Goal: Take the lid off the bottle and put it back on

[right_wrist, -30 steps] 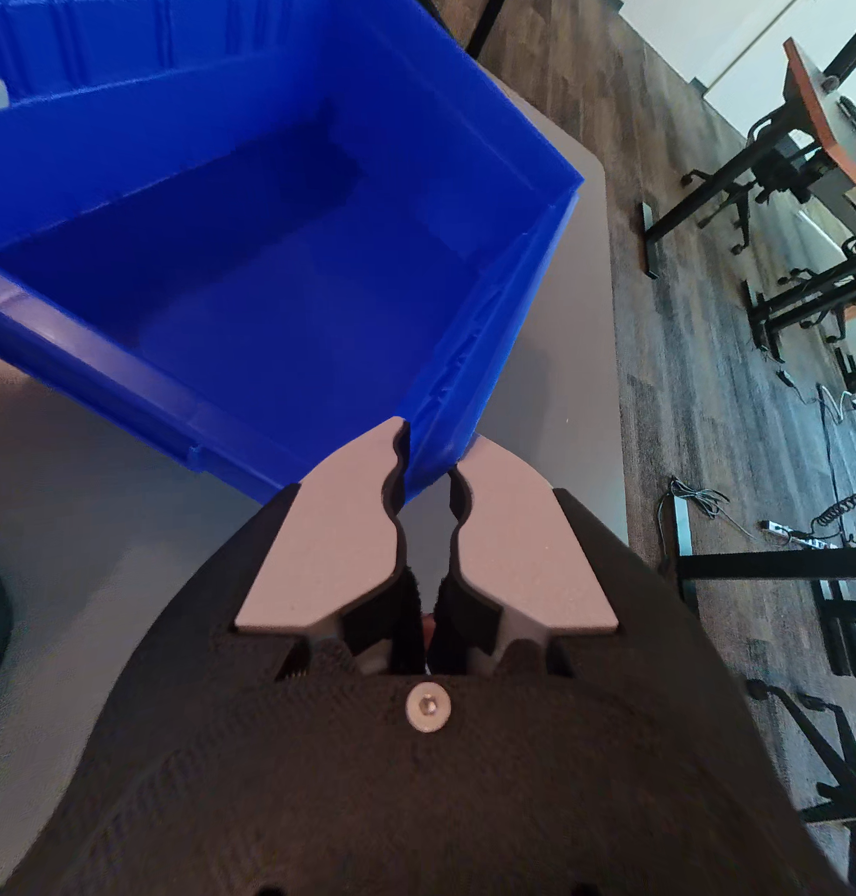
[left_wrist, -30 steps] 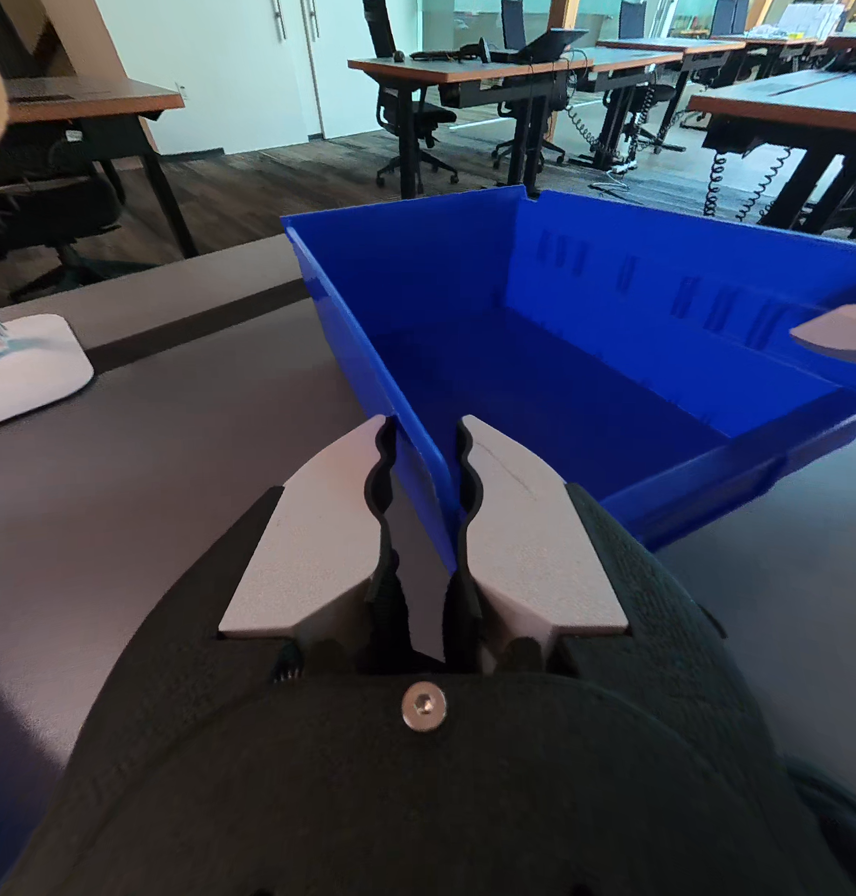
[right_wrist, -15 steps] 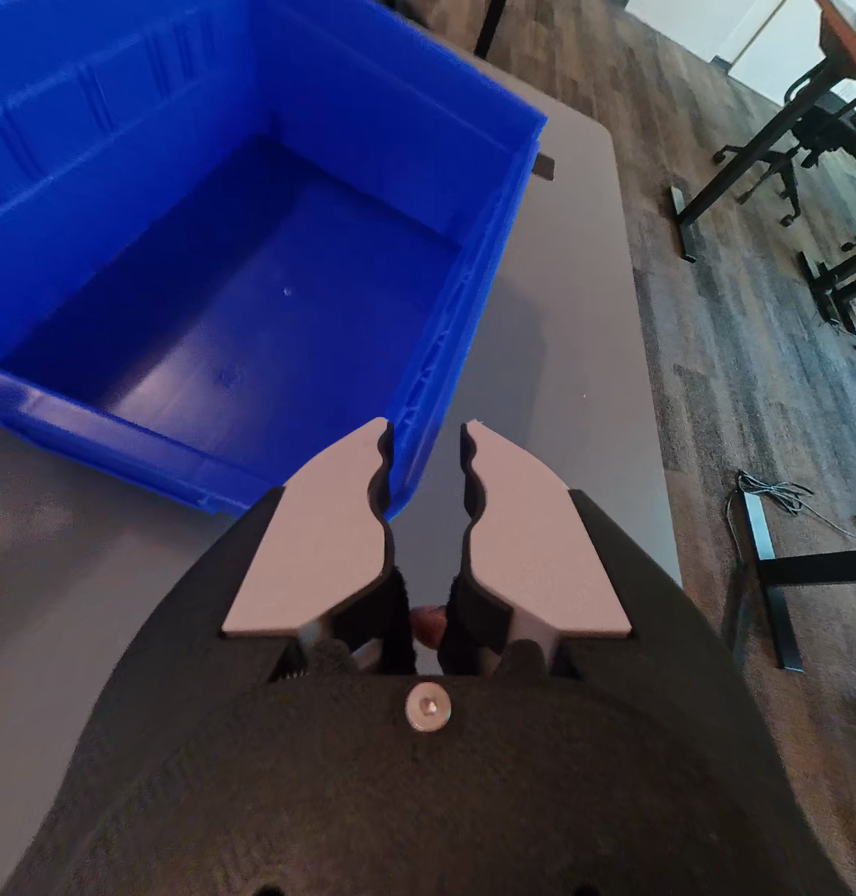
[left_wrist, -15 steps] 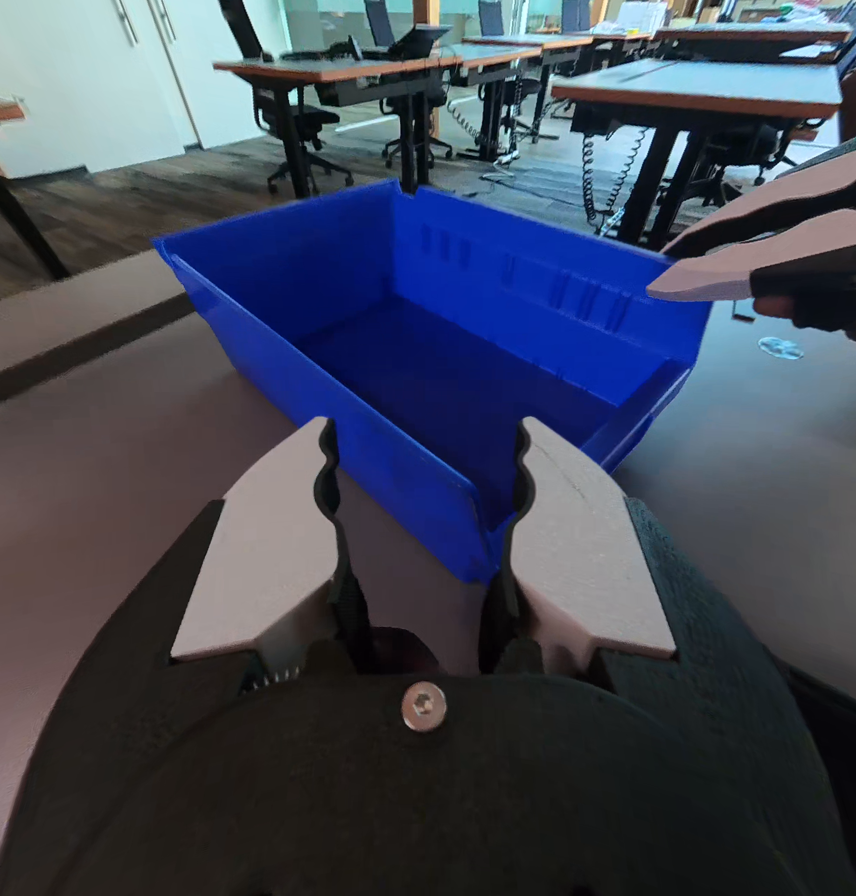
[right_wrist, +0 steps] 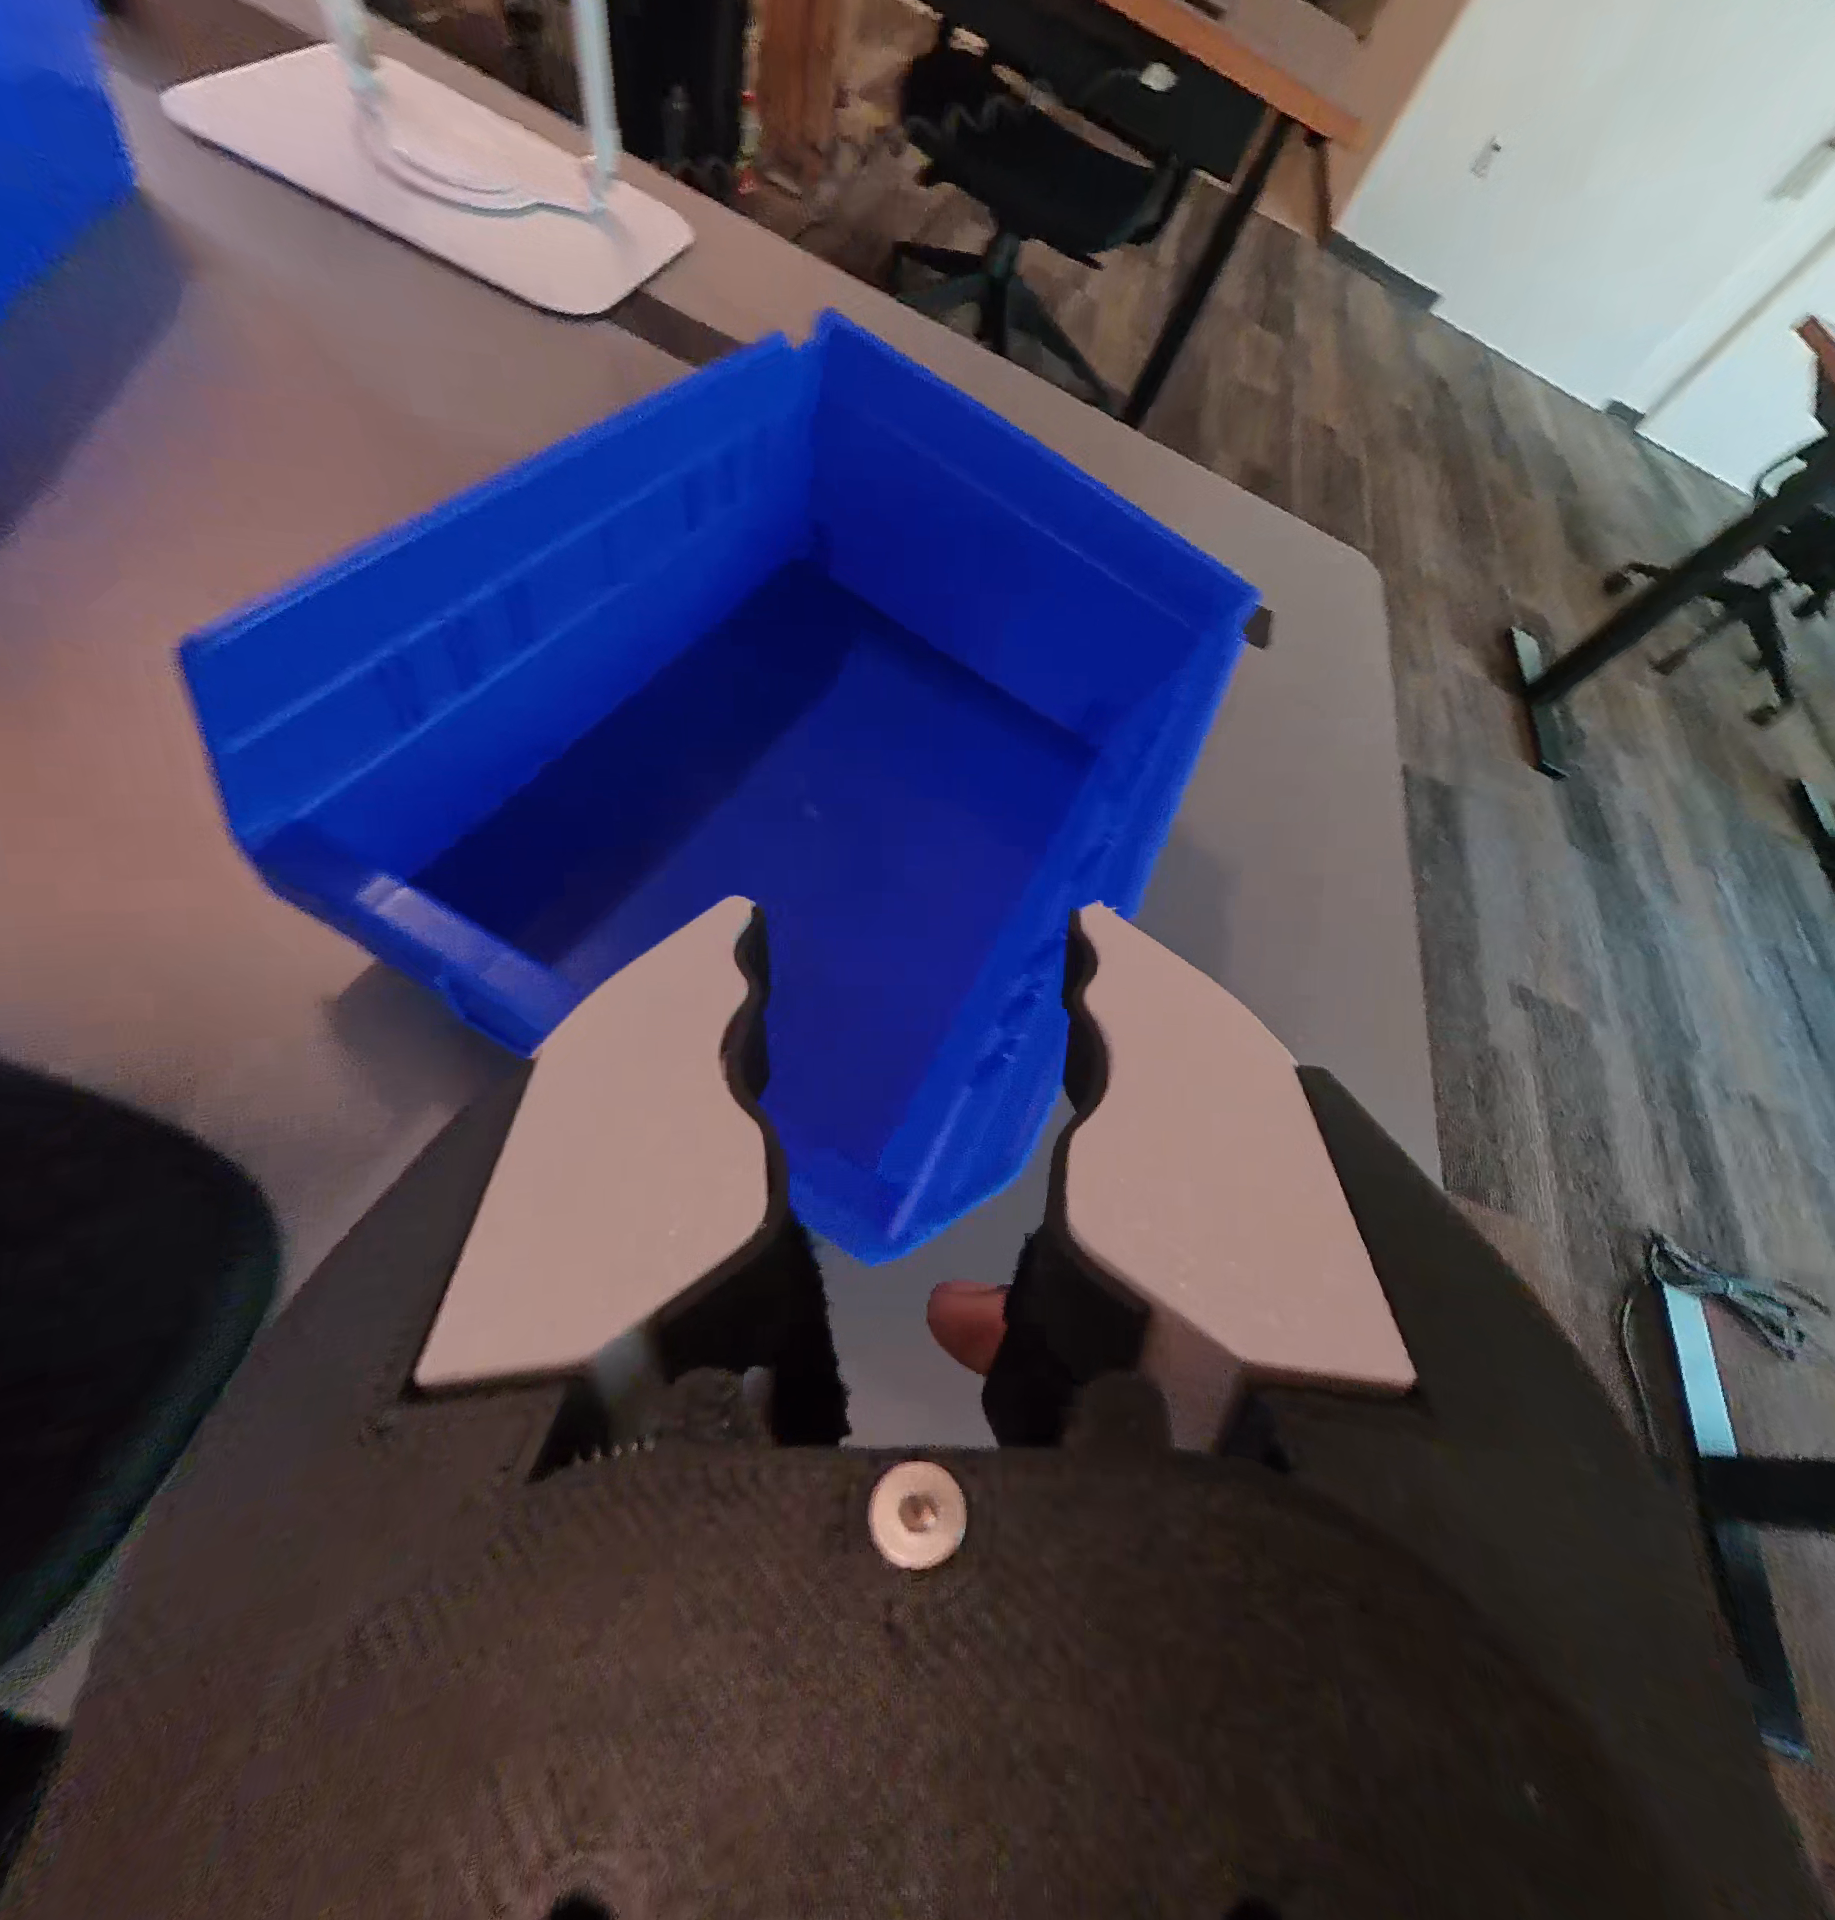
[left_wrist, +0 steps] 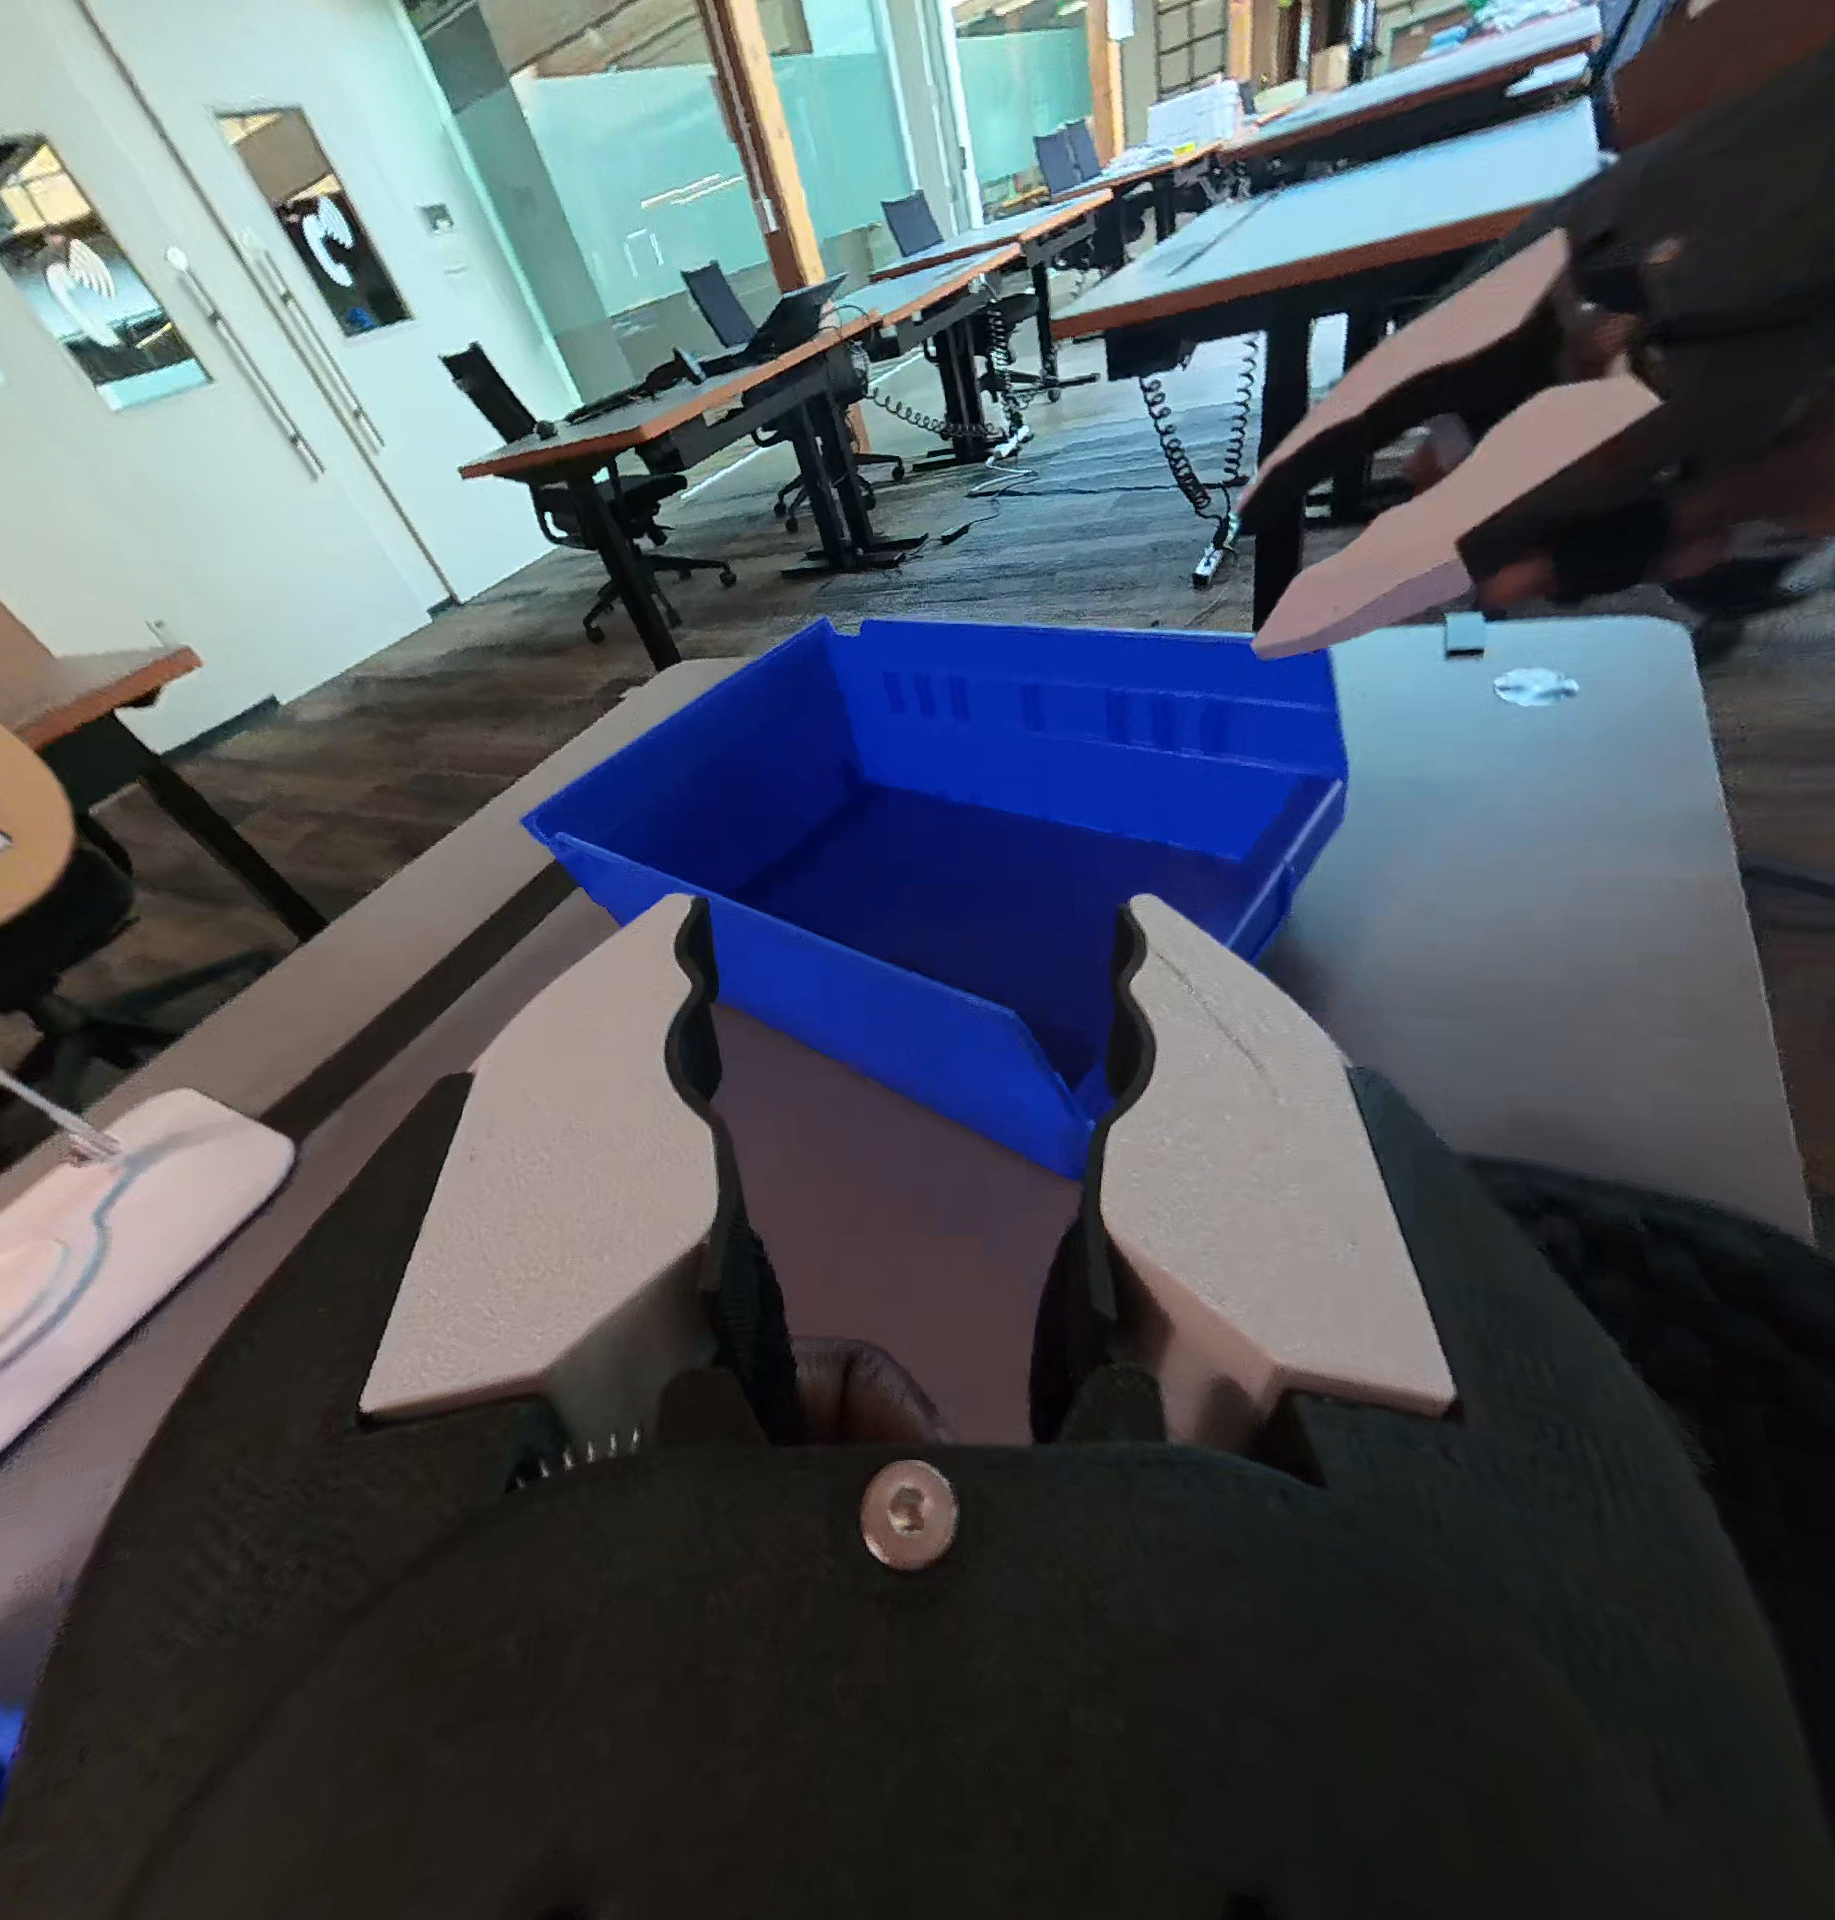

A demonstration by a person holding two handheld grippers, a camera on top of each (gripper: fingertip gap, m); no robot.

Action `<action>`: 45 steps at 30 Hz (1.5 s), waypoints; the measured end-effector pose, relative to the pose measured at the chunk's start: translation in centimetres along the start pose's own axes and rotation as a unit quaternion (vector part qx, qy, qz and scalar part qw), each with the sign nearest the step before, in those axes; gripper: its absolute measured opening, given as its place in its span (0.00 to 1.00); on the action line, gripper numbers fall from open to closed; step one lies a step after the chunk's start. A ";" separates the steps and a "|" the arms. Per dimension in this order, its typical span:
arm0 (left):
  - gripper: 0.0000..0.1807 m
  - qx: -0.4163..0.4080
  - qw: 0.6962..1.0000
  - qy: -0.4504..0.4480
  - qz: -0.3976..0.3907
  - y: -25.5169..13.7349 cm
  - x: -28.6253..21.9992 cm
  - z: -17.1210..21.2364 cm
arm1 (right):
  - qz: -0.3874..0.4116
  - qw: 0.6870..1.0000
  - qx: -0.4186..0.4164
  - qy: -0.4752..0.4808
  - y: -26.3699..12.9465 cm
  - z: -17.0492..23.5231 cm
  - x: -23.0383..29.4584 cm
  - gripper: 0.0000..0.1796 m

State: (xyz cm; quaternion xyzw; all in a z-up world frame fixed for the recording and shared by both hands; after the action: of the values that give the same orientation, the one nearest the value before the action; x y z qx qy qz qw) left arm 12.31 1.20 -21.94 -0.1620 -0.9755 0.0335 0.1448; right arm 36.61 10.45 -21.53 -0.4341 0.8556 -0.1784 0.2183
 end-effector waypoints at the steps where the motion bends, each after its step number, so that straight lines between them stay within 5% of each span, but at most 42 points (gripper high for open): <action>1: 0.40 0.003 1.000 0.011 0.006 -1.0 0.4 -0.2 | -0.016 1.000 0.008 -0.012 0.1 -0.3 0.5 0.34; 9: 0.58 0.136 0.986 0.096 0.004 -9.5 6.4 2.5 | -0.158 0.978 0.061 -0.120 2.1 -1.5 5.1 0.46; 19: 0.48 0.326 0.932 0.158 -0.028 -15.0 13.0 10.3 | -0.209 0.919 0.219 -0.254 8.1 -0.4 7.6 0.54; 26: 0.35 0.412 0.878 0.242 -0.022 -14.8 13.3 13.8 | -0.175 0.874 0.319 -0.323 10.2 0.9 7.4 0.43; 32: 0.16 0.420 0.881 0.217 0.016 -15.0 12.4 14.3 | -0.190 0.861 0.337 -0.330 10.3 2.0 7.5 0.30; 36: 0.16 0.422 0.881 0.212 0.017 -15.4 12.5 14.4 | -0.212 0.849 0.350 -0.336 10.1 2.8 7.8 0.16; 45: 0.16 0.446 0.871 0.205 0.032 -16.9 13.7 14.6 | -0.215 0.848 0.346 -0.338 9.7 3.2 7.3 0.16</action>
State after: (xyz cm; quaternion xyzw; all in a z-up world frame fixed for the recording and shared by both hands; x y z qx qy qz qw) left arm -9.51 -10.56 -30.31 -0.1141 -0.7994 0.4359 0.3973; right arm 28.00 9.53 -30.64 -0.5374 0.4970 -0.3476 0.5860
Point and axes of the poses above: each gripper's, where its closed fingertips meet, y out along the fingers, z out of its underside, x = y × z across the jaws, the point moved 8 cm from there along -y, back along the fingers, and after that the axes turned 11 degrees about -z, right-handed, at the moved point
